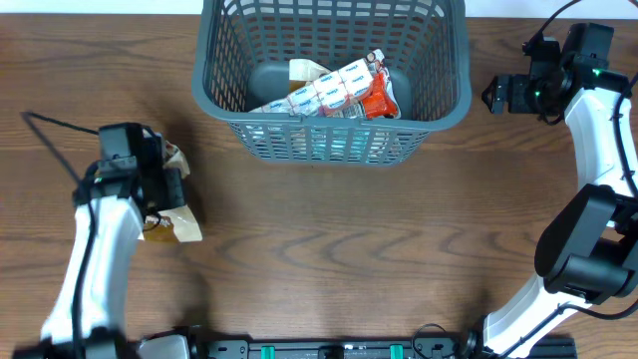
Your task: Pack container
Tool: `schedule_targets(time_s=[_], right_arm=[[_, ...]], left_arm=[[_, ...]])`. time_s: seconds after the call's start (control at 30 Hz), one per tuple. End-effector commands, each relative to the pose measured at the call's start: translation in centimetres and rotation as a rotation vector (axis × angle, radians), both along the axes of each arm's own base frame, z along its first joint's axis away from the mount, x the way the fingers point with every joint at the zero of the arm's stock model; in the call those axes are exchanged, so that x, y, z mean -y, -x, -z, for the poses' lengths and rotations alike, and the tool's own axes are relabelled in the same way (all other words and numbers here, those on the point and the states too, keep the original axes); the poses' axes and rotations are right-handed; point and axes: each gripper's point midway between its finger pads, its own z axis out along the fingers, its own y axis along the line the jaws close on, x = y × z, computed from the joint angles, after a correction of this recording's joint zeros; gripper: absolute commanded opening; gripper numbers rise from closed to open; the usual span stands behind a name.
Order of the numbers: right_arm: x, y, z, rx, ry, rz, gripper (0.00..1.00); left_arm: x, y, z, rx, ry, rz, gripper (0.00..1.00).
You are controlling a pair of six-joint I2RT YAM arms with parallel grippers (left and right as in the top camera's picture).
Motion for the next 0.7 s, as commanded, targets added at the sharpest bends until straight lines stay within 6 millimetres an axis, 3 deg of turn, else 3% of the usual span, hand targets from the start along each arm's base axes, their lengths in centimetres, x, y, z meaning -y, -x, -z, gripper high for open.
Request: schedule_targets(time_s=[0.0, 0.2, 0.43, 0.53, 0.67], right_arm=[[-0.7, 0.0, 0.3, -0.006, 0.002, -0.026, 0.99], [-0.7, -0.1, 0.3, -0.005, 0.002, -0.026, 0.99], [-0.6, -0.1, 0.3, -0.005, 0.002, -0.026, 0.99], [-0.6, -0.1, 0.3, -0.005, 0.002, -0.026, 0.99], [-0.6, -0.1, 0.3, -0.005, 0.002, -0.026, 0.99]], left_arm=[[0.2, -0.5, -4.0, 0.127, 0.018, -0.037, 0.06], [1.7, -2.0, -13.0, 0.309, 0.001, 0.022, 0.06], [5.4, -5.7, -25.3, 0.569, -0.042, 0.187, 0.06], [7.5, -7.2, -28.6, 0.628, -0.070, 0.287, 0.06], [11.2, -9.4, -30.8, 0.668, -0.146, 0.479, 0.06]])
